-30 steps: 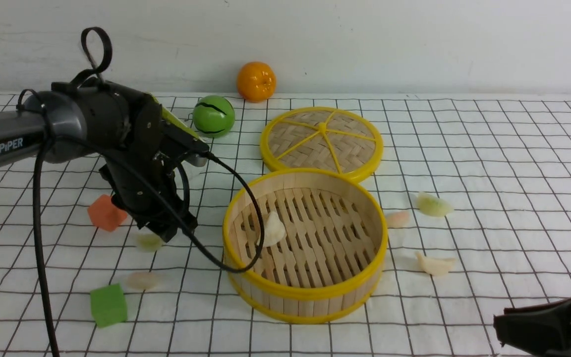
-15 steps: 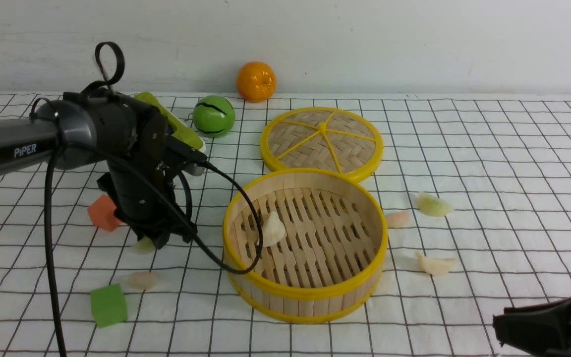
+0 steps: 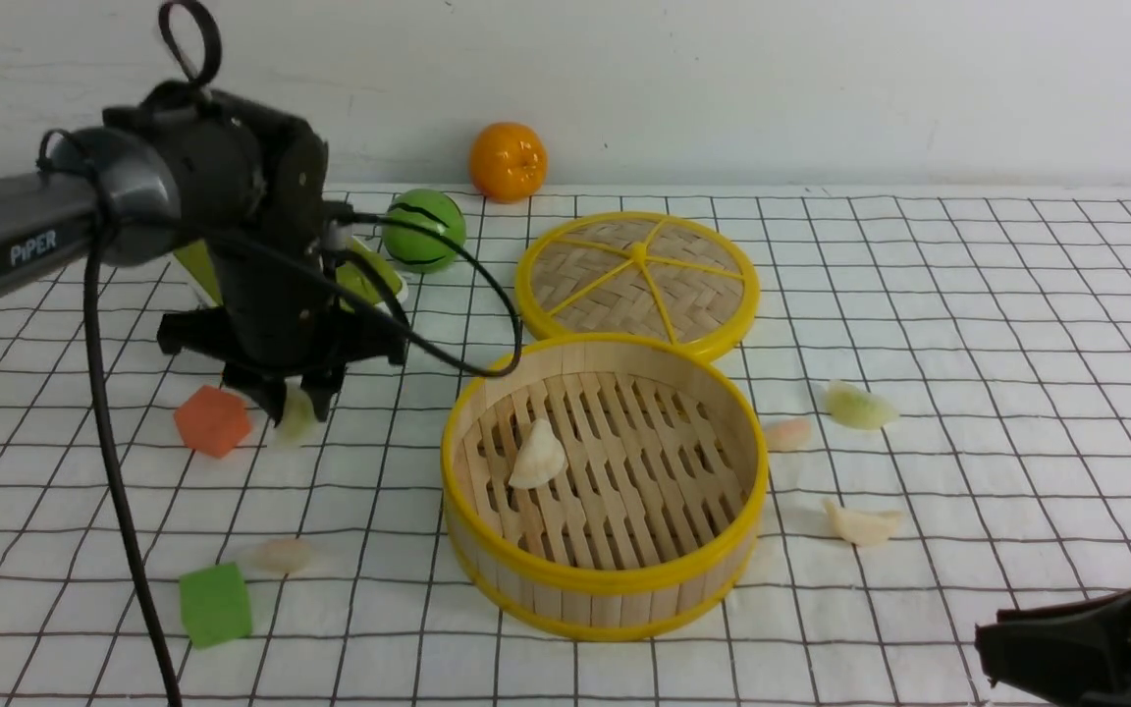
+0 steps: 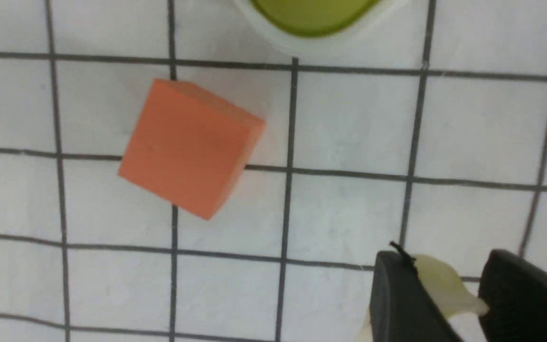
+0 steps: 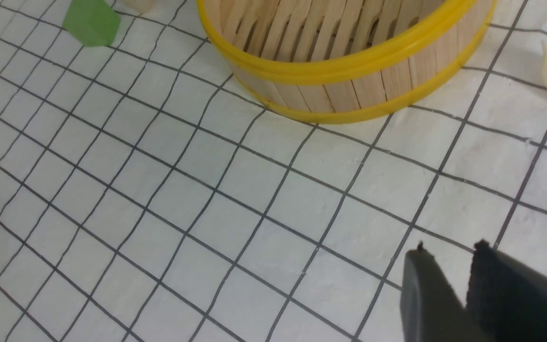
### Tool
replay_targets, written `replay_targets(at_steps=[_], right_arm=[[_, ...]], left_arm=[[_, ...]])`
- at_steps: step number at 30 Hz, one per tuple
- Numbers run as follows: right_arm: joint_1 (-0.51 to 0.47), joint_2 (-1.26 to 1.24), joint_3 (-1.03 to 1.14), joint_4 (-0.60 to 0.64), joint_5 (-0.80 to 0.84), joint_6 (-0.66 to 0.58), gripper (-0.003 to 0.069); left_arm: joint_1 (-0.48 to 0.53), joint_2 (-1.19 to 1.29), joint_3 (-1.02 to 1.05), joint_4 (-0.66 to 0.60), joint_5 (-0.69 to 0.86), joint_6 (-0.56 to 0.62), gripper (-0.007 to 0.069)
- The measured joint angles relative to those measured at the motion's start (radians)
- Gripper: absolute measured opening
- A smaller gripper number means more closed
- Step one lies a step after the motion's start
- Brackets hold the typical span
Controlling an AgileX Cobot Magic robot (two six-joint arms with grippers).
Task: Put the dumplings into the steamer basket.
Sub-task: Use the left arm to grab a dumpling, then use the left arm to put the dumpling into the steamer
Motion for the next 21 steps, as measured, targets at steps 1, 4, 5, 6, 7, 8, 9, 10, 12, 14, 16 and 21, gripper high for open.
replay_targets(at_steps=[1,4,5,6,7,8,9,10,12,14,16,21], right_arm=[[0.000,0.000,0.000,0.000,0.001,0.000,0.0146],[0.000,0.000,0.000,0.000,0.001,-0.003,0.0146],[0.000,0.000,0.000,0.000,0.001,-0.003,0.0146],[0.000,0.000,0.000,0.000,0.001,-0.003,0.0146],[0.000,0.000,0.000,0.000,0.001,-0.004,0.0146],[0.000,0.000,0.000,0.000,0.001,-0.004,0.0147],[0.000,0.000,0.000,0.000,0.001,-0.004,0.0148],[0.000,0.000,0.000,0.000,0.001,-0.004,0.0148],[0.000,0.000,0.000,0.000,0.001,-0.004,0.0150],[0.000,0.000,0.000,0.000,0.002,-0.004,0.0154],[0.000,0.000,0.000,0.000,0.002,-0.004,0.0156],[0.000,0.000,0.000,0.000,0.015,-0.004,0.0158]], left_arm=[[0.000,-0.008,-0.046,-0.040,0.039,0.004,0.0217],[-0.014,-0.023,-0.144,-0.173,0.111,0.068,0.0217],[-0.025,-0.026,-0.163,-0.203,0.120,0.090,0.0217],[-0.045,-0.027,-0.182,-0.231,0.125,0.105,0.0217],[-0.065,-0.027,-0.195,-0.261,0.126,0.114,0.0217],[-0.094,-0.026,-0.206,-0.284,0.126,0.121,0.0217],[-0.131,-0.018,-0.216,-0.299,0.124,0.121,0.0214],[-0.155,-0.012,-0.219,-0.310,0.120,0.118,0.0212],[-0.191,0.005,-0.224,-0.317,0.114,0.105,0.0210],[-0.240,0.043,-0.224,-0.323,0.092,0.077,0.0209],[-0.272,0.079,-0.224,-0.318,0.073,0.056,0.0208],[-0.300,0.142,-0.224,-0.298,0.018,0.012,0.0208]])
